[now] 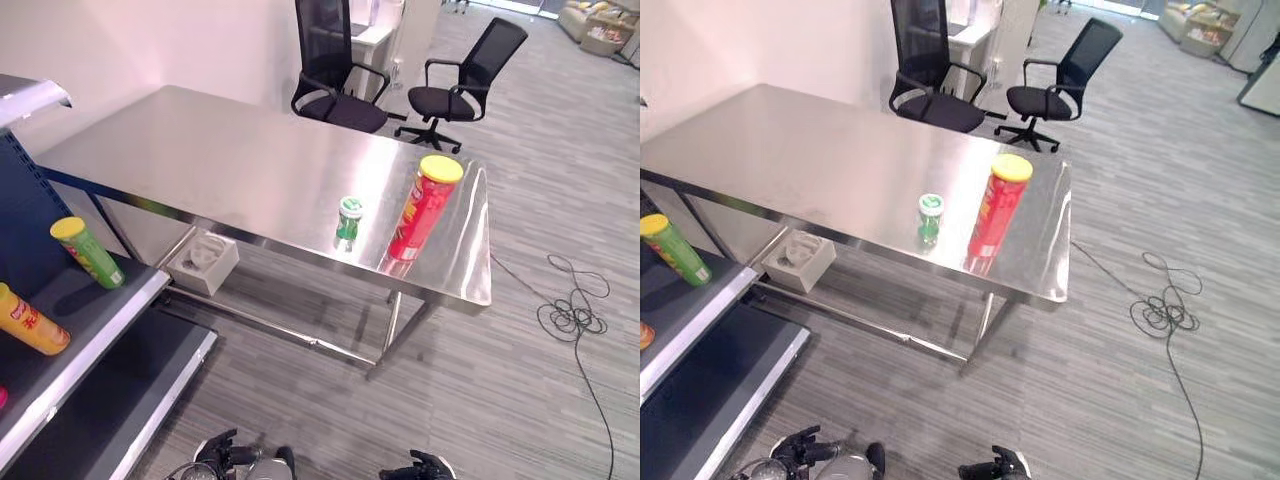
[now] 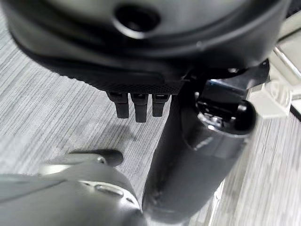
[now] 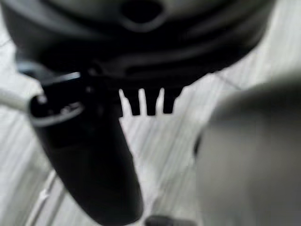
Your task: Put the goods on the table back onto the shelves and tidy them up.
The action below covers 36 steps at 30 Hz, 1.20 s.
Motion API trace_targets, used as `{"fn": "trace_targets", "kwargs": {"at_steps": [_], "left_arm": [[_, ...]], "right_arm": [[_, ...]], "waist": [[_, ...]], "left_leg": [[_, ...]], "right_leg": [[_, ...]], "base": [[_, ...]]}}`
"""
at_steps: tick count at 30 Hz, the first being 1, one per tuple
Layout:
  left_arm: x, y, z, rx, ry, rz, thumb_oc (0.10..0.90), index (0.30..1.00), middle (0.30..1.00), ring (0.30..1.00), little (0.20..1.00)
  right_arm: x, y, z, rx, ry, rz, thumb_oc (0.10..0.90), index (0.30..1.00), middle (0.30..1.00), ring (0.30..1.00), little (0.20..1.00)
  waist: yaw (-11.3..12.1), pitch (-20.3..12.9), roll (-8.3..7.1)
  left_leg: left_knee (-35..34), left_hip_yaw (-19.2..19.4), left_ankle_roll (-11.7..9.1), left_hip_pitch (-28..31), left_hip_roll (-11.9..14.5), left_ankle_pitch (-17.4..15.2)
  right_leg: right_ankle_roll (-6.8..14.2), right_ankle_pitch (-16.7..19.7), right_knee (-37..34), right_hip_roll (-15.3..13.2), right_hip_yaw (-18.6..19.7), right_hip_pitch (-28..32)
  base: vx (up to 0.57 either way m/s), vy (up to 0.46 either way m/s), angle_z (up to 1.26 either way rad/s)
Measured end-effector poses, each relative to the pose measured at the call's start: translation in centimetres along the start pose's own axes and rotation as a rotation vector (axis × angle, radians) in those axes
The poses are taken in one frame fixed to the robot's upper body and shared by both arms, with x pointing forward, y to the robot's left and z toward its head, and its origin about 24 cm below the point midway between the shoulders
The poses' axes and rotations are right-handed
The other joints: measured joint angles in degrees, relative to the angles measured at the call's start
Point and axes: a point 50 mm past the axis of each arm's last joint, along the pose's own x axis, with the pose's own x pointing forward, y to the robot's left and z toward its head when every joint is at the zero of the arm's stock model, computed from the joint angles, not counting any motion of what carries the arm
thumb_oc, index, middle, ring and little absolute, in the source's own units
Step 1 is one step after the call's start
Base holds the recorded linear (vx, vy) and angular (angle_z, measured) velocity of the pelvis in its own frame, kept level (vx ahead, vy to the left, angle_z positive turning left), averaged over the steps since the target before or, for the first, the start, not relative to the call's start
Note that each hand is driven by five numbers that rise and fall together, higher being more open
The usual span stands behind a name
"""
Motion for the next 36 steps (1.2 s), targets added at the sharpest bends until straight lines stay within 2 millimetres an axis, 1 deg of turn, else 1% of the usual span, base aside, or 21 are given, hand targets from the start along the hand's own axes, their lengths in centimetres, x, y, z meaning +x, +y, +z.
{"fn": "trace_targets", "kwargs": {"at_steps": [1, 2, 3, 5, 6, 8, 12, 17, 18, 20, 23, 24, 26, 27, 28, 29, 30, 31, 32, 33, 36], "left_arm": [[-0.1, -0.1, -0.4, 0.033, 0.009, -0.007, 0.8, 0.9, 0.9, 0.9, 0.9], [-0.2, 0.0, -1.1, 0.057, 0.024, -0.009, 0.8, 0.9, 0.9, 0.9, 0.9], [-0.3, 0.3, -1.7, 0.075, 0.039, -0.005, 0.8, 0.9, 0.9, 0.9, 0.9], [-0.5, 0.9, -2.6, 0.107, 0.066, 0.006, 0.8, 0.9, 0.9, 0.9, 0.9], [-0.6, 1.0, -2.9, 0.105, 0.076, 0.009, 0.8, 0.9, 0.9, 0.9, 0.9], [-0.7, 1.0, -3.5, 0.11, 0.098, 0.009, 0.8, 0.9, 0.9, 0.9, 0.9], [-0.8, 0.8, -4.0, 0.122, 0.116, 0.001, 0.8, 0.9, 0.9, 0.9, 0.9], [-1.0, 0.9, -4.5, 0.193, 0.116, -0.014, 0.8, 0.9, 0.9, 0.9, 0.9], [-1.2, 0.7, -5.0, 0.193, 0.124, -0.019, 0.8, 0.9, 0.9, 0.9, 0.9], [-1.0, 0.6, -4.3, 0.202, 0.106, -0.022, 0.8, 0.9, 0.9, 0.9, 0.9], [-0.7, 0.1, -3.2, 0.2, 0.079, -0.029, 0.8, 0.9, 0.9, 0.9, 0.9], [-0.5, 0.3, -2.4, 0.178, 0.048, -0.016, 0.8, 0.9, 0.9, 0.9, 0.9], [-0.5, 1.0, -2.2, 0.186, 0.046, 0.0, 0.8, 0.9, 0.9, 0.9, 0.9], [-0.5, 2.0, -2.1, 0.171, 0.047, 0.027, 0.8, 0.9, 0.9, 0.9, 0.9], [-0.5, 2.4, -2.2, 0.169, 0.053, 0.038, 0.8, 0.9, 0.9, 0.9, 0.9], [-0.5, 2.4, -2.3, 0.17, 0.059, 0.039, 0.8, 0.9, 0.9, 0.9, 0.9], [-0.6, 2.1, -2.7, 0.169, 0.072, 0.033, 0.8, 0.9, 0.9, 0.9, 0.9], [-0.7, 2.2, -3.3, 0.192, 0.089, 0.032, 0.8, 0.9, 0.9, 0.9, 0.9], [-0.8, 2.2, -3.5, 0.213, 0.093, 0.027, 0.8, 0.9, 0.9, 0.9, 0.9], [-0.8, 1.7, -3.6, 0.252, 0.092, 0.001, 0.8, 0.9, 0.9, 0.9, 0.9], [-0.6, 0.9, -2.8, 0.26, 0.064, -0.031, 0.8, 0.9, 0.9, 0.9, 0.9]], "right_arm": [[0.1, -0.5, 0.1, -0.011, -0.009, -0.008, 0.8, 0.9, 0.9, 0.9, 0.9], [0.1, -0.9, 0.2, -0.009, -0.017, -0.017, 0.8, 0.9, 0.9, 0.9, 0.9], [0.1, -1.0, 0.2, 0.003, -0.016, -0.02, 0.8, 0.9, 0.9, 0.9, 0.9], [0.1, -1.1, 0.4, 0.039, -0.019, -0.021, 0.8, 0.9, 0.9, 0.9, 0.9], [0.1, -1.1, 0.3, 0.054, -0.015, -0.02, 0.8, 0.9, 0.9, 0.9, 0.9], [0.1, -1.2, 0.3, 0.093, -0.01, -0.021, 0.8, 0.9, 0.9, 0.9, 0.9], [0.2, -1.0, 0.5, 0.104, -0.014, -0.009, 0.8, 0.9, 0.9, 0.9, 0.9], [0.0, -0.7, -0.4, 0.102, 0.011, -0.002, 0.8, 0.9, 0.9, 0.9, 0.9], [-0.1, -0.9, -1.0, 0.098, 0.031, -0.008, 0.8, 0.9, 0.9, 0.9, 0.9], [-0.2, -1.0, -1.5, 0.096, 0.042, -0.011, 0.8, 0.9, 0.9, 0.9, 0.9], [-0.1, -1.5, -1.3, 0.086, 0.038, -0.024, 0.8, 0.9, 0.9, 0.9, 0.9], [-0.1, -1.8, -1.4, 0.081, 0.043, -0.032, 0.8, 0.9, 0.9, 0.9, 0.9], [-0.1, -2.3, -1.8, 0.073, 0.052, -0.044, 0.8, 0.9, 0.9, 0.9, 0.9], [-0.1, -3.4, -2.1, 0.05, 0.054, -0.068, 0.8, 0.9, 0.9, 0.9, 0.9], [-0.4, -4.9, -3.4, 0.045, 0.088, -0.106, 0.8, 0.9, 0.9, 0.9, 0.9], [-0.7, -5.7, -4.6, 0.046, 0.124, -0.13, 0.8, 0.9, 0.9, 0.9, 0.9], [-1.0, -6.2, -5.6, 0.075, 0.152, -0.148, 0.8, 0.9, 0.9, 0.9, 0.9], [-1.6, -6.1, -7.7, 0.11, 0.215, -0.167, 0.8, 0.9, 0.9, 0.9, 0.9], [-2.2, -4.9, -9.2, 0.123, 0.255, -0.141, 0.8, 0.9, 0.9, 0.9, 0.9], [-2.8, -3.9, -10.6, 0.163, 0.275, -0.121, 0.8, 0.9, 0.9, 0.9, 0.9], [-2.6, -4.7, -9.6, 0.2, 0.203, -0.145, 0.8, 0.9, 0.9, 0.9, 0.9]], "waist": [[-0.46, 0.31, 0.73], [-0.75, 0.25, 1.81], [-0.94, -0.19, 2.21], [-1.21, -0.76, 2.42], [-1.22, -0.88, 2.19], [-1.25, -1.03, 1.75], [-2.66, -1.08, 1.7], [-2.39, -2.89, 1.37], [-1.9, -4.15, 1.89], [-1.9, -4.41, 1.06], [-1.17, -3.96, 0.57], [-0.93, -3.18, -0.32], [-1.47, -3.39, 0.34], [-1.79, -3.15, 0.89], [-2.63, -3.07, 1.04], [-2.97, -2.97, 1.26], [-3.14, -3.01, 1.76], [-4.89, -3.54, 0.01], [-6.28, -3.74, -1.59], [-7.89, -4.26, -2.07], [-10.19, -3.88, -1.45]], "left_leg": [[-2.58, 0.31, 0.83, 3.09, -0.7, 0.3], [-5.3, 0.32, 1.53, 5.87, -1.08, 0.61], [-6.98, 0.23, 1.53, 7.09, -1.28, 0.64], [-8.97, -0.81, 1.01, 8.29, -1.56, 0.99], [-9.06, -0.91, 0.77, 8.5, -1.95, 1.16], [-9.21, -1.15, 0.8, 8.83, -3.06, 1.02], [-9.55, -3.99, 0.89, 10.16, -4.13, 0.48], [-9.56, -5.98, -0.46, 12.6, -4.72, -2.02], [-9.15, -6.35, -1.5, 12.87, -4.04, -2.75], [-4.57, -6.75, -3.44, 10.64, -3.81, -4.07], [6.75, -6.4, -6.62, 4.46, -3.8, -6.11], [14.81, -3.19, -8.73, -0.61, -1.79, -8.83], [13.55, -0.03, -9.04, -1.33, 3.96, -8.84], [9.21, 0.62, -10.32, -1.18, 9.54, -7.87], [2.79, -0.8, -12.5, -0.04, 11.64, -4.0], [1.19, -1.3, -12.34, 0.95, 11.96, -2.22], [-1.96, -3.75, -12.78, 3.22, 11.07, -1.06], [-9.72, -3.4, -10.18, 7.45, 7.11, 2.69], [-9.69, -2.06, -8.95, 8.19, 4.88, 2.07], [-9.65, 0.18, -8.0, 9.16, 2.69, 1.47], [-9.67, 1.39, -6.35, 9.6, 0.47, 0.65]], "right_leg": [[1.89, 1.13, 4.89, -1.7, -0.12, -1.52], [4.31, -1.76, 8.85, -1.91, -0.91, -2.65], [4.6, -4.2, 10.43, -1.22, -2.06, -3.59], [4.73, -9.63, 4.83, 5.59, -1.61, -6.77], [4.42, -10.47, 0.45, 8.26, -1.99, -7.73], [2.7, -10.86, -2.52, 9.84, -3.45, -9.67], [1.04, -10.09, -12.19, 14.12, -1.63, -11.9], [-0.46, -9.32, -15.77, 16.12, -1.33, -7.82], [-2.6, -7.98, -19.38, 17.77, -1.58, -5.67], [-5.57, -6.35, -22.21, 18.11, -2.53, -4.47], [-7.74, -4.93, -27.36, 18.22, -2.78, -2.62], [-9.04, -4.25, -30.93, 17.93, -2.86, -0.8], [-9.11, -4.06, -32.06, 19.07, -3.67, 0.23], [-8.03, -4.84, -32.54, 19.8, -2.85, 0.57], [-6.98, -4.97, -32.53, 19.74, -2.7, 0.69], [-6.35, -4.78, -32.53, 19.68, -2.44, 0.76], [-5.44, -4.46, -32.26, 19.83, -1.65, 0.88], [-2.69, -4.5, -30.45, 16.69, 0.18, -0.1], [-1.53, -3.62, -28.93, 14.39, 1.69, -0.75], [-0.73, -2.78, -27.34, 12.23, 4.0, -2.38], [0.15, -1.33, -26.08, 10.17, 5.07, -3.52]], "base": [[0.16, 0.2, -0.12], [0.14, 0.114, -0.09], [0.15, 0.052, 0.01], [0.1, -0.006, 0.18], [0.06, -0.026, 0.25], [0.08, -0.031, 0.19], [0.12, -0.021, 0.35], [0.15, -0.042, 0.23], [0.04, -0.041, 0.1], [-0.02, -0.029, 0.16], [-0.04, 0.022, 0.1], [-0.04, 0.049, -0.02], [-0.04, 0.058, -0.07], [0.03, 0.137, -0.13], [0.03, 0.168, -0.16], [0.02, 0.196, -0.11], [-0.03, 0.169, -0.28], [-0.07, 0.228, -0.46], [-0.12, 0.255, -0.81], [-0.15, 0.266, -0.8], [-0.11, 0.178, -0.43]]}}
